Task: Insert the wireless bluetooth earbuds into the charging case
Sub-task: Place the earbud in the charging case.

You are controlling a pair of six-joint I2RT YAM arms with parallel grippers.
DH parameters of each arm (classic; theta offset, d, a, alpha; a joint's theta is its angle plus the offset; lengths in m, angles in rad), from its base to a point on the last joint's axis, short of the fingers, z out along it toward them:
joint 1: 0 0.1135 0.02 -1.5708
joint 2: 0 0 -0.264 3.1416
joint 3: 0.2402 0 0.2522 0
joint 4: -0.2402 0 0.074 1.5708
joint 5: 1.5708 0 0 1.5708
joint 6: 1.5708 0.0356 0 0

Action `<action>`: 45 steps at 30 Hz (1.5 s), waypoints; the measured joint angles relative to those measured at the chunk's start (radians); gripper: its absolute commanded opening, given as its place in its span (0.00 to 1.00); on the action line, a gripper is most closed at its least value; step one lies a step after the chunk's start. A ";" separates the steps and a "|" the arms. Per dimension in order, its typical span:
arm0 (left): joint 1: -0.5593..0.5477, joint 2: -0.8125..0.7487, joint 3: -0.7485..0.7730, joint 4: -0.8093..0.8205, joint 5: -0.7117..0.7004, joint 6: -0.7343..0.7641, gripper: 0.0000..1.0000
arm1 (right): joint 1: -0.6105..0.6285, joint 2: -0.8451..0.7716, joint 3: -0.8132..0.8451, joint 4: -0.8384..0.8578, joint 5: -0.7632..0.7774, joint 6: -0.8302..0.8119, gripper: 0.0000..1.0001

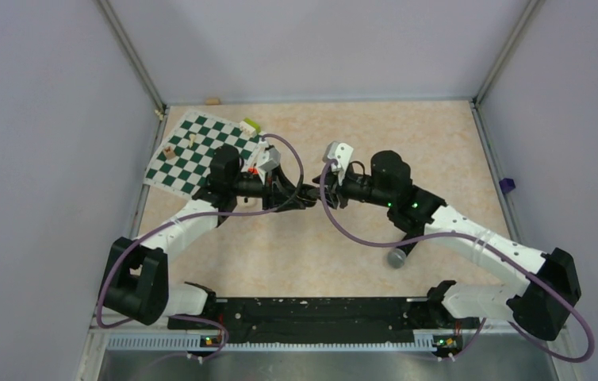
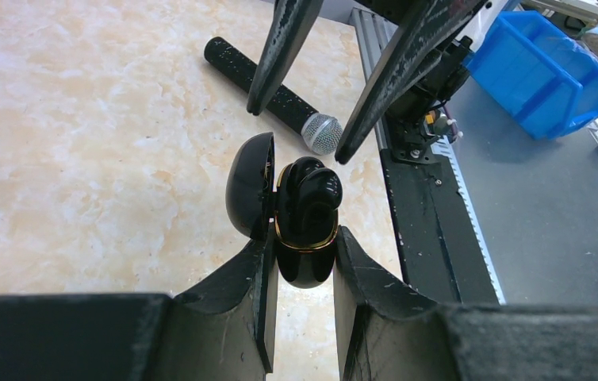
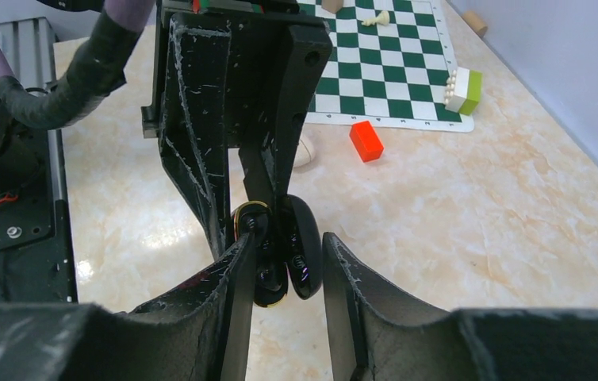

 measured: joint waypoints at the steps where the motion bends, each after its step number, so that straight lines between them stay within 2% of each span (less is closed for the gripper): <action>1: 0.000 0.000 0.000 0.000 0.003 0.000 0.00 | -0.006 -0.004 0.000 0.000 -0.011 0.005 0.35; 8: -0.005 0.000 0.000 0.000 0.019 -0.001 0.00 | -0.017 -0.009 0.000 0.001 -0.060 0.010 0.38; 12: -0.008 0.000 0.000 0.000 0.026 -0.001 0.00 | -0.016 -0.009 0.000 0.000 -0.110 0.007 0.46; 17: -0.011 0.000 0.000 -0.003 0.032 0.001 0.00 | -0.016 -0.009 0.000 0.001 -0.104 0.002 0.55; 35: -0.023 0.000 0.014 -0.092 0.044 0.074 0.00 | 0.000 0.026 0.000 0.008 0.060 -0.039 0.59; 45: -0.023 -0.007 0.046 -0.186 0.059 0.146 0.00 | -0.028 -0.020 0.000 0.005 0.089 -0.053 0.66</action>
